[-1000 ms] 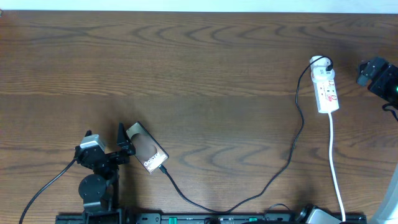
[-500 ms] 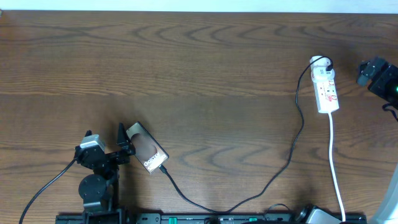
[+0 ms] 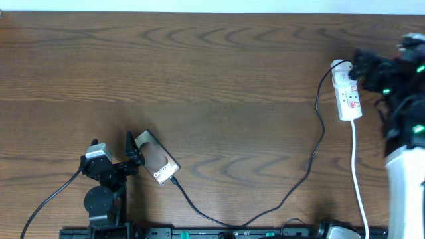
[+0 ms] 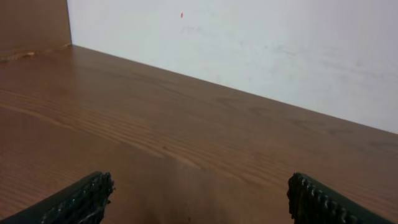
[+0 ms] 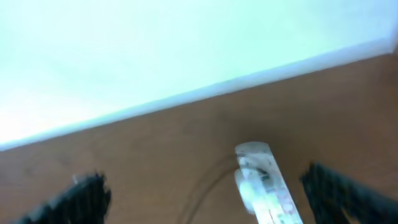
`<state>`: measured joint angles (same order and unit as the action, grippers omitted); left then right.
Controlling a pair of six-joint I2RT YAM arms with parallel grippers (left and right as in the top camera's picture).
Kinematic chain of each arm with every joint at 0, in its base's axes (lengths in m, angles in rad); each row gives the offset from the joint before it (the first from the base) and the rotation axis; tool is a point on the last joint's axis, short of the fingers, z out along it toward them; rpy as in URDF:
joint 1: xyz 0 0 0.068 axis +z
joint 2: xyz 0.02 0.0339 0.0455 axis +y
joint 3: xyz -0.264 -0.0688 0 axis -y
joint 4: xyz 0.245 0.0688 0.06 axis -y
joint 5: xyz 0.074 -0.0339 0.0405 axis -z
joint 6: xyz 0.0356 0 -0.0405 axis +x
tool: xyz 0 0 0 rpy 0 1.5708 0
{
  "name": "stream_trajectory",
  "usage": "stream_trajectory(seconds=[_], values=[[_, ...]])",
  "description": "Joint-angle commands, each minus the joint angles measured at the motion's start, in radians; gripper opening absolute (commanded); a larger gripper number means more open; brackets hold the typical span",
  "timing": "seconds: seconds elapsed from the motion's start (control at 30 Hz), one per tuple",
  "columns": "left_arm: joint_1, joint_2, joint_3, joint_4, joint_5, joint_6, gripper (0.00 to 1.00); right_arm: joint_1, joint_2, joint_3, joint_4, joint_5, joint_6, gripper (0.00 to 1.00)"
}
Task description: Plug charger to phone and switch on socket
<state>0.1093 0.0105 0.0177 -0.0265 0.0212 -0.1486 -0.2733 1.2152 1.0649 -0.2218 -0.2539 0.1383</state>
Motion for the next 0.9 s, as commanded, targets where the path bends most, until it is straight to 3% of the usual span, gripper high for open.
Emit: stream_trajectory(seconds=[0.0, 0.17, 0.33, 0.8, 0.87], values=[[-0.004, -0.006, -0.014, -0.044, -0.006, 0.01, 0.92, 0.092, -0.091, -0.18, 0.195, 0.002, -0.029, 0.99], [-0.004, -0.006, -0.014, -0.044, -0.006, 0.01, 0.92, 0.178, -0.198, -0.418, 0.449, 0.002, -0.125, 0.99], [-0.004, -0.006, -0.014, -0.044, -0.006, 0.01, 0.92, 0.204, -0.316, -0.624, 0.57, 0.011, -0.147, 0.99], [-0.004, -0.006, -0.014, -0.044, -0.006, 0.01, 0.92, 0.204, -0.829, -1.051, 0.584, 0.088, -0.147, 0.99], [-0.004, -0.006, -0.014, -0.044, -0.006, 0.01, 0.92, 0.204, -0.914, -1.059, 0.507, 0.095, -0.147, 0.99]])
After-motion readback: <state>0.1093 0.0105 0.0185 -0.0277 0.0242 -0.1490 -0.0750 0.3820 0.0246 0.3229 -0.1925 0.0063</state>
